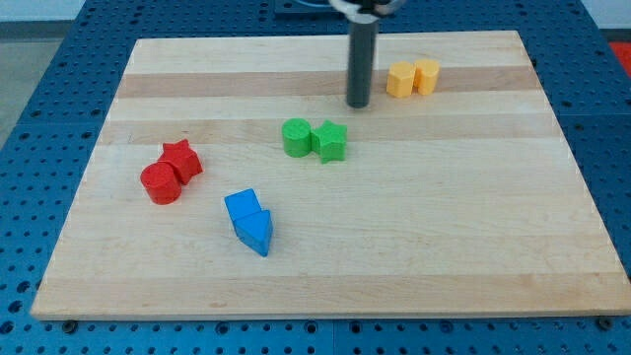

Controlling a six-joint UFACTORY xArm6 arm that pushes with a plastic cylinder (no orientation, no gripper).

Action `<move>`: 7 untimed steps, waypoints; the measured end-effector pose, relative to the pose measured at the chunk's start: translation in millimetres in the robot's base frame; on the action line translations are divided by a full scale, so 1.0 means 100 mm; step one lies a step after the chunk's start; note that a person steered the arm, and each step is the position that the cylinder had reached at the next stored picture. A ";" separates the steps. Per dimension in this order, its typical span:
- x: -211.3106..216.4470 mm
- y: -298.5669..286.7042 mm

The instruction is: Move the green star and green circle towards the center right

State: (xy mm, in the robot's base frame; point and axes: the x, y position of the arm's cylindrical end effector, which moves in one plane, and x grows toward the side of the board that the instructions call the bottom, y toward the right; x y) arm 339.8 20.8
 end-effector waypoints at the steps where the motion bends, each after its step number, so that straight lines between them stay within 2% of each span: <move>1: 0.17 -0.27; 2: 0.35 -0.60; 4: 0.37 -1.14; 5: 0.58 -1.32; 6: 0.72 -1.22; 7: 0.72 -0.78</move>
State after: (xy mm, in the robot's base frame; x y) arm 411.3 -57.2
